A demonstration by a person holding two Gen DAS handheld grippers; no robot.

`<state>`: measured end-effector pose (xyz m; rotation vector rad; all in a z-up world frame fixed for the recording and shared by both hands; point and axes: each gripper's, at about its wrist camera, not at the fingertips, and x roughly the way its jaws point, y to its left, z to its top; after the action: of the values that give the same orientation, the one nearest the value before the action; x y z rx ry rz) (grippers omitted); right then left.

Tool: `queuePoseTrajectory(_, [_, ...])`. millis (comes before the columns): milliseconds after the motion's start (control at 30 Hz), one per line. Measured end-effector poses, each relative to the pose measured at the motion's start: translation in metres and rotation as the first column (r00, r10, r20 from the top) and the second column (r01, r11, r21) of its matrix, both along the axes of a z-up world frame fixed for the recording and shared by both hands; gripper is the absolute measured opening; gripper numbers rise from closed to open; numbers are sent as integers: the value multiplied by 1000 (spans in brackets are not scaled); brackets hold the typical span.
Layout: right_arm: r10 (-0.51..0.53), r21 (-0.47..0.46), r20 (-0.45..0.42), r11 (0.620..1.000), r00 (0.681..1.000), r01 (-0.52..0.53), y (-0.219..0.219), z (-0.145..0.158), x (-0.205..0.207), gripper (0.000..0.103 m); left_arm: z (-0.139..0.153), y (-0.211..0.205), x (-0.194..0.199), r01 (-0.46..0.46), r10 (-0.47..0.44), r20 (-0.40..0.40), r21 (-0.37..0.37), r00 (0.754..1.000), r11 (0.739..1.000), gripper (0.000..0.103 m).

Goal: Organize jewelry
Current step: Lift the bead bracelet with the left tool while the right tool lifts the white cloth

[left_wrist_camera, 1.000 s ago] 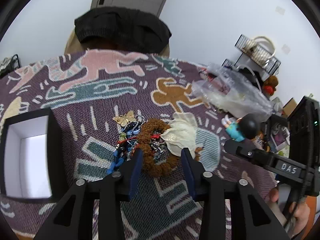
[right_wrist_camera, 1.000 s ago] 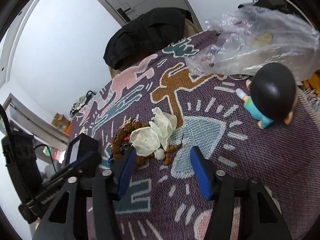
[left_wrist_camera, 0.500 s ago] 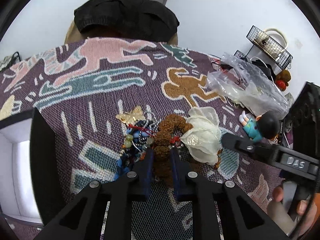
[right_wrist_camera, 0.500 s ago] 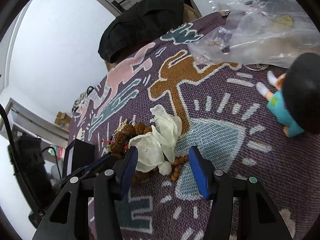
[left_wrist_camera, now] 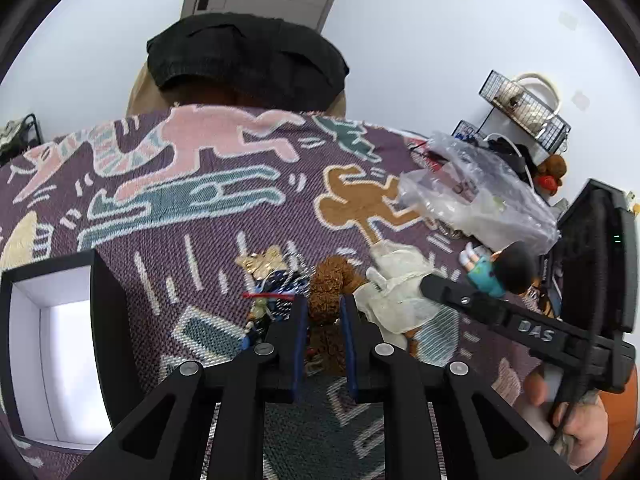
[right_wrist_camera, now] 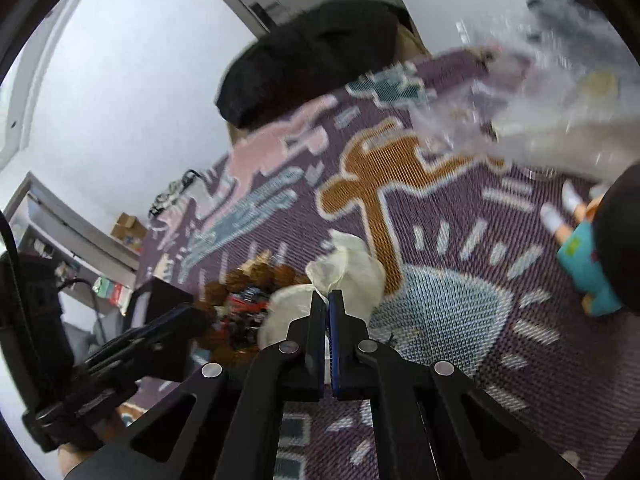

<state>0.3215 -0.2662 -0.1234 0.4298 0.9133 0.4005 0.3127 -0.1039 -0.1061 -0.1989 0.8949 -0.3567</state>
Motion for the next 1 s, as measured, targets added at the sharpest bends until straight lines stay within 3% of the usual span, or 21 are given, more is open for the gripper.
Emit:
queuePoseTrajectory(67, [-1, -2, 39, 1000, 999, 1, -2, 14, -5, 3, 9, -2, -3, 6, -6, 22, -11, 1000, 1000, 16])
queuePoseTrajectory(100, [-1, 0, 55, 1000, 998, 1, -4, 20, -8, 3, 15, -2, -4, 11, -10, 38, -16, 999, 1000, 0])
queuePoseTrajectory(367, [-13, 29, 146, 1000, 989, 8, -8, 60, -23, 3, 59, -5, -15, 37, -34, 132, -19, 991, 999, 0])
queuePoseTrajectory(533, [-42, 19, 172, 999, 984, 39, -15, 69, -30, 3, 47, -14, -7, 28, -35, 77, 97, 996, 995, 3])
queuePoseTrajectory(567, [-47, 18, 173, 999, 984, 45, -18, 69, -32, 3, 39, -17, -5, 34, -40, 47, 116, 998, 993, 14])
queuePoseTrajectory(600, [-54, 15, 171, 999, 984, 52, -20, 68, -33, 3, 32, -19, -2, 39, -42, 21, 125, 999, 991, 37])
queuePoseTrajectory(633, [-61, 14, 166, 998, 984, 59, -23, 66, -34, 3, 26, -19, 0, 40, -41, 5, 119, 999, 992, 51])
queuePoseTrajectory(667, [-65, 16, 160, 998, 985, 63, -25, 63, -35, 3, 23, -19, -2, 35, -35, 3, 112, 999, 993, 76])
queuePoseTrajectory(700, [-69, 23, 151, 998, 986, 66, -28, 60, -35, 3, 21, -17, -3, 22, -24, 9, 100, 1000, 995, 85])
queuePoseTrajectory(833, [-87, 36, 129, 996, 988, 83, -39, 48, -39, 3, 10, -15, -2, 4, -2, -15, 105, 1000, 994, 80])
queuePoseTrajectory(900, [-98, 46, 120, 995, 988, 93, -45, 44, -40, 3, 1, -15, 0, 0, 6, -39, 144, 999, 990, 52])
queuePoseTrajectory(1000, [-112, 58, 108, 993, 988, 106, -51, 39, -42, 3, -17, -14, 5, 0, 17, -98, 171, 995, 985, 45])
